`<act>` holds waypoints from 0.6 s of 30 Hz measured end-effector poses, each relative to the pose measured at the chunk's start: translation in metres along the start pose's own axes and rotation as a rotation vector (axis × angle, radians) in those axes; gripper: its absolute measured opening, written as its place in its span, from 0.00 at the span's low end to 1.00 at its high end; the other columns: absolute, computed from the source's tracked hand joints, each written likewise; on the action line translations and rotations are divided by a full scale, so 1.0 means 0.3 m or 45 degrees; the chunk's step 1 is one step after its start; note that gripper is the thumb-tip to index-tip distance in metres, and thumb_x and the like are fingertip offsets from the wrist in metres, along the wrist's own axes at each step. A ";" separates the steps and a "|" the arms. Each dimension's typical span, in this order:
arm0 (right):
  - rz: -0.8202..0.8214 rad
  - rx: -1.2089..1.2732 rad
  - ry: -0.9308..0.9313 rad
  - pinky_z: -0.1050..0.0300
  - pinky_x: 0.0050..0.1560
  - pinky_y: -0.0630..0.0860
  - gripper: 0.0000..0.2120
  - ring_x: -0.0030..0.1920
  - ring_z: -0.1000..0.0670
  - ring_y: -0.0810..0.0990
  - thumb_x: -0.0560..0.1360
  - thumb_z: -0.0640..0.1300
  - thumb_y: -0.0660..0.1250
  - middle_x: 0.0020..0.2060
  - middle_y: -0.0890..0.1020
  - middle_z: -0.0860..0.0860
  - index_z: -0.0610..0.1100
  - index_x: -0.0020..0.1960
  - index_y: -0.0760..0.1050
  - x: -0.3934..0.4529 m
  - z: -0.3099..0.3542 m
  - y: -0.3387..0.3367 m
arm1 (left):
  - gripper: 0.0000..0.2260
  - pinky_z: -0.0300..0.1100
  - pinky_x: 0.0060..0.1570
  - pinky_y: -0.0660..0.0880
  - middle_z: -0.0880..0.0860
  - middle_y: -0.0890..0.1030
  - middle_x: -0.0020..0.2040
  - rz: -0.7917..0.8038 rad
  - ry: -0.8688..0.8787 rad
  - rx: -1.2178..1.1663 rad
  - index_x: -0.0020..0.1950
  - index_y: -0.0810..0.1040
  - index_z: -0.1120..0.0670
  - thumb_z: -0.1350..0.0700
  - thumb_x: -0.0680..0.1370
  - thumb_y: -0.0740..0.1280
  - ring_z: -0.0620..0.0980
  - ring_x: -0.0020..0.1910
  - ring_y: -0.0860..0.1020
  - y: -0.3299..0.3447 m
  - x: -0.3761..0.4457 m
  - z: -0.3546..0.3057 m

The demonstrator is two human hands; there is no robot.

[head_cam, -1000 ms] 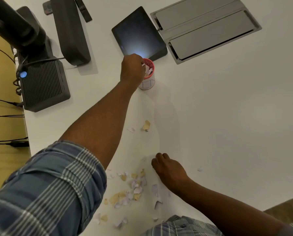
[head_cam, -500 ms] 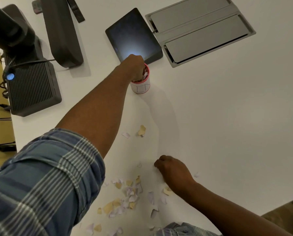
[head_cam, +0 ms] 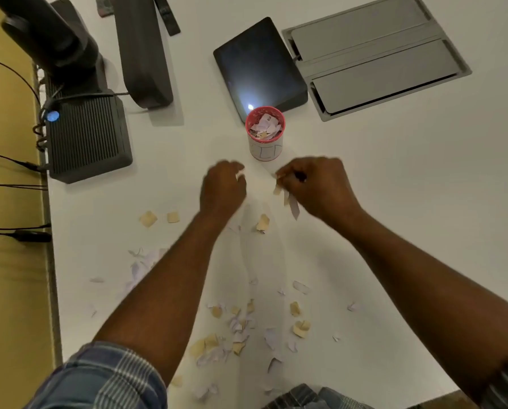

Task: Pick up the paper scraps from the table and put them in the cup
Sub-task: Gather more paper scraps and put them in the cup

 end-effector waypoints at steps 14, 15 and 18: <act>-0.075 -0.348 0.012 0.55 0.47 0.78 0.08 0.47 0.44 0.81 0.75 0.42 0.68 0.46 0.82 0.41 0.37 0.50 0.80 0.451 -0.028 0.124 | 0.12 0.47 0.39 0.79 0.57 0.75 0.62 0.391 0.368 0.382 0.52 0.79 0.61 0.70 0.71 0.65 0.56 0.53 0.75 0.237 -0.377 0.044; 0.000 -0.439 0.010 0.53 0.48 0.78 0.10 0.47 0.43 0.81 0.74 0.42 0.69 0.47 0.82 0.41 0.37 0.51 0.80 0.468 -0.026 0.146 | 0.12 0.46 0.38 0.79 0.57 0.76 0.61 0.386 0.362 0.379 0.51 0.79 0.61 0.71 0.71 0.64 0.56 0.52 0.75 0.235 -0.385 0.050; 0.221 -0.683 0.032 0.52 0.49 0.76 0.14 0.49 0.41 0.81 0.74 0.45 0.70 0.49 0.81 0.40 0.36 0.54 0.77 0.506 -0.004 0.197 | 0.08 0.42 0.36 0.77 0.57 0.79 0.56 0.357 0.337 0.341 0.45 0.80 0.61 0.71 0.70 0.66 0.54 0.48 0.76 0.228 -0.408 0.068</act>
Point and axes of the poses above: each hand's wrist, its own x-axis towards the middle knuckle, its own y-axis out of the palm, z = x × y, the point moved 5 cm from there along x, towards the middle knuckle
